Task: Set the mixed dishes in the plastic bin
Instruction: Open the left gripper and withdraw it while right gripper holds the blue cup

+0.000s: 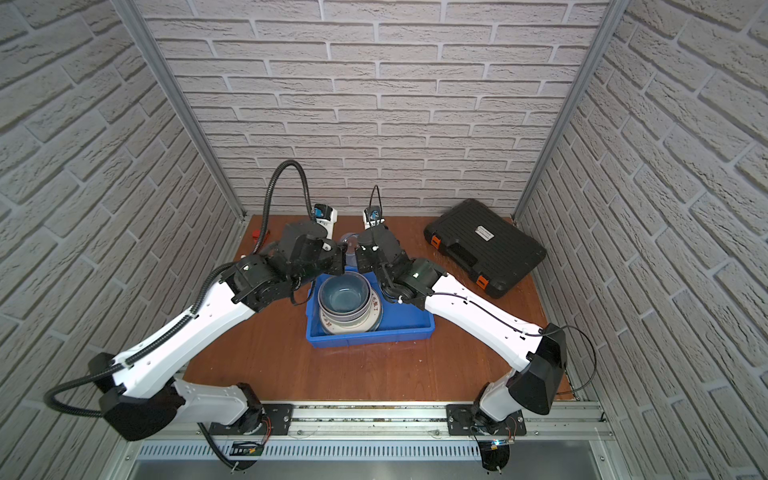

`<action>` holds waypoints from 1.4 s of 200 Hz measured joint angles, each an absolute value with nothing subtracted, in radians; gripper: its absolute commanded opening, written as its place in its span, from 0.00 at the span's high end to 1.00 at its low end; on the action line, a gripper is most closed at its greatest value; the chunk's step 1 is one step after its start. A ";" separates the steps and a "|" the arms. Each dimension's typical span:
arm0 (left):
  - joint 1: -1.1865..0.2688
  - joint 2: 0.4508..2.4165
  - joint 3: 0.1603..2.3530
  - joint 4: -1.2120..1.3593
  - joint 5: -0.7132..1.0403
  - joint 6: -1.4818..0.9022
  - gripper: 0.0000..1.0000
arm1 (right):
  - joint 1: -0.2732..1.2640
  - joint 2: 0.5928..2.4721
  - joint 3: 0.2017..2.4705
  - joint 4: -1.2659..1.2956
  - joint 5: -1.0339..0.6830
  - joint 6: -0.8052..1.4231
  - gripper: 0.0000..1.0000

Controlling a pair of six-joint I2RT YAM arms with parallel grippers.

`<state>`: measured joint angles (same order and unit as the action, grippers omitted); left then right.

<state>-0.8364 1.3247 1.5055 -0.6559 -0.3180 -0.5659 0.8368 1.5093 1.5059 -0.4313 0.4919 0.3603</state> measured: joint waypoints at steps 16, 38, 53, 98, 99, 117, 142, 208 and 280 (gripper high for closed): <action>-0.836 1.312 1.491 -0.645 -0.302 -0.573 0.74 | 0.835 1.499 1.495 -0.435 0.486 0.361 0.93; -0.828 1.285 1.462 -0.610 -0.260 -0.586 0.69 | 0.833 1.487 1.483 -0.439 0.475 0.363 0.93; -0.815 1.262 1.433 -0.584 -0.213 -0.598 0.68 | 0.830 1.472 1.475 -0.440 0.468 0.363 0.93; -0.785 1.229 1.400 -0.542 -0.102 -0.615 0.64 | 0.817 1.439 1.474 -0.466 0.442 0.359 0.94; -0.784 1.229 1.399 -0.541 -0.100 -0.615 0.64 | 0.817 1.439 1.474 -0.466 0.441 0.359 0.94; -0.772 1.222 1.384 -0.524 -0.054 -0.617 0.60 | 0.810 1.430 1.474 -0.490 0.424 0.358 0.94; -0.750 1.213 1.357 -0.498 0.022 -0.622 0.58 | 0.801 1.417 1.474 -0.527 0.403 0.355 0.94; -0.701 1.190 1.337 -0.468 0.167 -0.614 0.54 | 0.737 1.404 1.527 -0.688 0.324 0.306 0.94; -0.619 1.149 1.322 -0.464 0.200 -0.590 0.49 | 0.651 1.384 1.655 -0.972 0.290 0.234 0.94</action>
<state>-0.6193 1.1488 1.3224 -0.4644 0.1997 -0.5900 0.6514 1.3838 1.6554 -0.9722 0.2897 0.2340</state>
